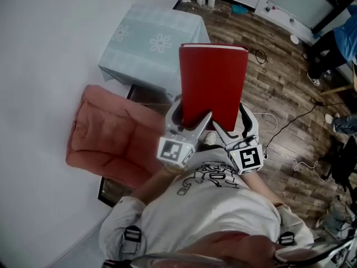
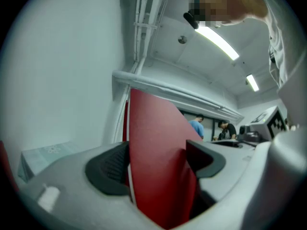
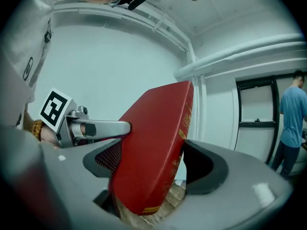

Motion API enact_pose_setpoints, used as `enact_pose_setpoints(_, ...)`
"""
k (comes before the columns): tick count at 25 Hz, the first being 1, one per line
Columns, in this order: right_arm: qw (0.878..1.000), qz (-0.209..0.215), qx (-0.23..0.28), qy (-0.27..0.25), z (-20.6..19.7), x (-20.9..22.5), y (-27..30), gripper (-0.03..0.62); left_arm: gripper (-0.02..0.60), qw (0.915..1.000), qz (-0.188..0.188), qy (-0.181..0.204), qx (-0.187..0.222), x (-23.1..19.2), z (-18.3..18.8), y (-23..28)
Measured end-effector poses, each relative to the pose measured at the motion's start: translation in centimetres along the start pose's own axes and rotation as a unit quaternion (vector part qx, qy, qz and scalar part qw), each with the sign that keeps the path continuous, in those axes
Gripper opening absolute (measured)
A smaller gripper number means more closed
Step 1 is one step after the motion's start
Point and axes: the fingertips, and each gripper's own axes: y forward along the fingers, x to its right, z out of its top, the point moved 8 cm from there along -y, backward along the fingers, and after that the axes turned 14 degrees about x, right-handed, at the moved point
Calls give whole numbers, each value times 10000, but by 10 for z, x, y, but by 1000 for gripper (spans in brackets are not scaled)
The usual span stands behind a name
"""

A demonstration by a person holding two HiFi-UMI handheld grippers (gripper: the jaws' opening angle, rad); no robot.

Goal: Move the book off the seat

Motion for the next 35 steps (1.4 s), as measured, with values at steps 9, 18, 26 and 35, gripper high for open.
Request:
enact_pose_setpoints(9,9967,-813,-58,-67,4,59,-31,400,359,9971,-705,-273,-115,37,-22,66)
enact_pose_setpoints(18,9898,-1419,-31,-131,-5,83,-3,401,359,9905,-1272,-481,-193,10,-39,115)
enact_pose_setpoints(26,9856,-1675,-97,-228,-6,109,34,400,359,9865,-1535,-539,-199,-17,-42,161)
enact_pose_setpoints(35,9851,-1704,-125,-206,-8,139,107,400,359,9865,-1539,-521,-201,-76,-39,215)
